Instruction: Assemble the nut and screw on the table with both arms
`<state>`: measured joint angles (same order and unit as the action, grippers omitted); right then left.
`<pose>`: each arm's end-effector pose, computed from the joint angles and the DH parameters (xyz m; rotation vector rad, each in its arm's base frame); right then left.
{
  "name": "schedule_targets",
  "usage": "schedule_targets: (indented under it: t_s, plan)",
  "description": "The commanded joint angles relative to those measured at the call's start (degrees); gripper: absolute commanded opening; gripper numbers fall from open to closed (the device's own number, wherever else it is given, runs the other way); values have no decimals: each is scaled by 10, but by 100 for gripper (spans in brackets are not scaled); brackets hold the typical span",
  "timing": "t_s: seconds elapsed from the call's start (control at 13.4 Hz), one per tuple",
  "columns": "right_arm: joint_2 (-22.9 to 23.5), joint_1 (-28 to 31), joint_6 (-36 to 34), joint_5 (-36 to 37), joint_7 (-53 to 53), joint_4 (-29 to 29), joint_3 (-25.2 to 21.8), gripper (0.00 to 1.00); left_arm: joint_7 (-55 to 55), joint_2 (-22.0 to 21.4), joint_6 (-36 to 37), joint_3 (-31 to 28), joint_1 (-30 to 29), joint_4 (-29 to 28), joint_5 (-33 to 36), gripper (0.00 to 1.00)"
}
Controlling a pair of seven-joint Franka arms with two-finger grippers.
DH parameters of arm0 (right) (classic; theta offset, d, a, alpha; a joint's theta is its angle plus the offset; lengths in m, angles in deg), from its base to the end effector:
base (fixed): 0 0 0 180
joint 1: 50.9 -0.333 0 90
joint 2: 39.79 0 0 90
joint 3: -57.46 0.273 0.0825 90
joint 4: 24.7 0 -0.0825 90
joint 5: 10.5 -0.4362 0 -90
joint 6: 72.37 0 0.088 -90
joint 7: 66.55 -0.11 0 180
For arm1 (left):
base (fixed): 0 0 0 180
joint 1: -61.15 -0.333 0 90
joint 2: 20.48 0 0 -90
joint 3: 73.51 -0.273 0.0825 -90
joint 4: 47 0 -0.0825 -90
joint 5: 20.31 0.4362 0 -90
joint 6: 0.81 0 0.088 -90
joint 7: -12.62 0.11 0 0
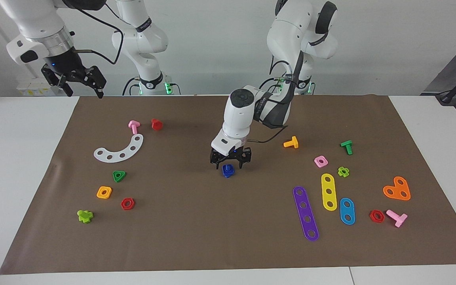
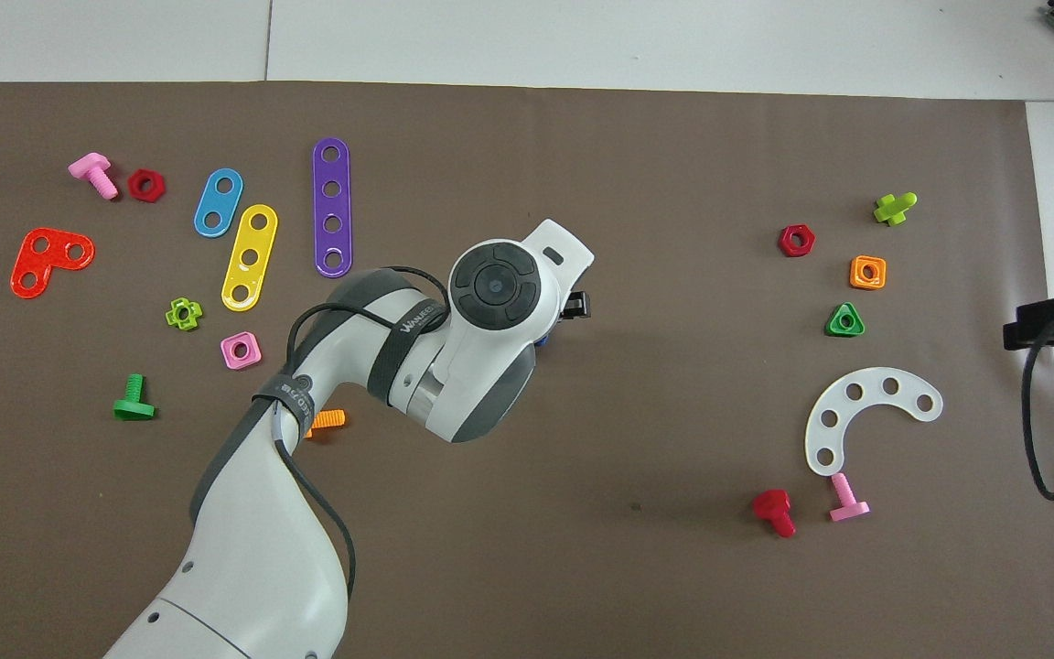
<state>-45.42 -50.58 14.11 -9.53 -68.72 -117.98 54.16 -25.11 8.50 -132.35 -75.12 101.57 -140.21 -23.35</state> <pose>0.5722 -0.0395 0.6012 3.1264 -0.1589 -0.0324 0.5609 -0.4550 0.2752 3.0129 0.0127 0.1665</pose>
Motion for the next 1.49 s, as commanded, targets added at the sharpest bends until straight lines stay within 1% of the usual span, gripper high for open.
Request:
schedule_targets:
  t_s: [0.0,0.15,0.37,0.45,0.52,0.67,0.89,1.04,1.12,1.27,1.41]
  plan:
    - [-6,1,-7,-4,0,-3,1,100,0,-23,5,-15,6,-10,7,100]
    - [-6,1,-8,-4,0,-3,1,100,9,-58,25,-15,-8,-23,6,100]
    - [-6,1,-8,-4,0,-3,1,100,98,-154,41,-15,-62,-105,6,100]
    - [-6,1,-7,-4,0,-3,1,100,126,-178,49,-14,-84,-119,6,100]
    - [-6,1,-8,-4,0,-3,1,100,161,-191,73,-15,-105,-121,6,100]
    - [-6,1,-8,-4,0,-3,1,100,215,-217,132,-15,-156,-115,6,100]
    - [-6,1,-8,-4,0,-3,1,100,280,-262,162,-15,-238,-112,6,100]
    - [-6,1,-7,-4,0,-3,1,100,322,-294,199,-16,-277,-108,5,100]
    - [-6,1,-8,-4,0,-3,1,100,358,-299,227,-16,-298,-92,5,100]
    - [-6,1,-7,-4,0,-3,1,100,408,-298,296,-16,-330,-35,5,100]
    - [-6,1,-7,-4,0,-3,1,100,443,-295,347,-16,-356,15,7,100]
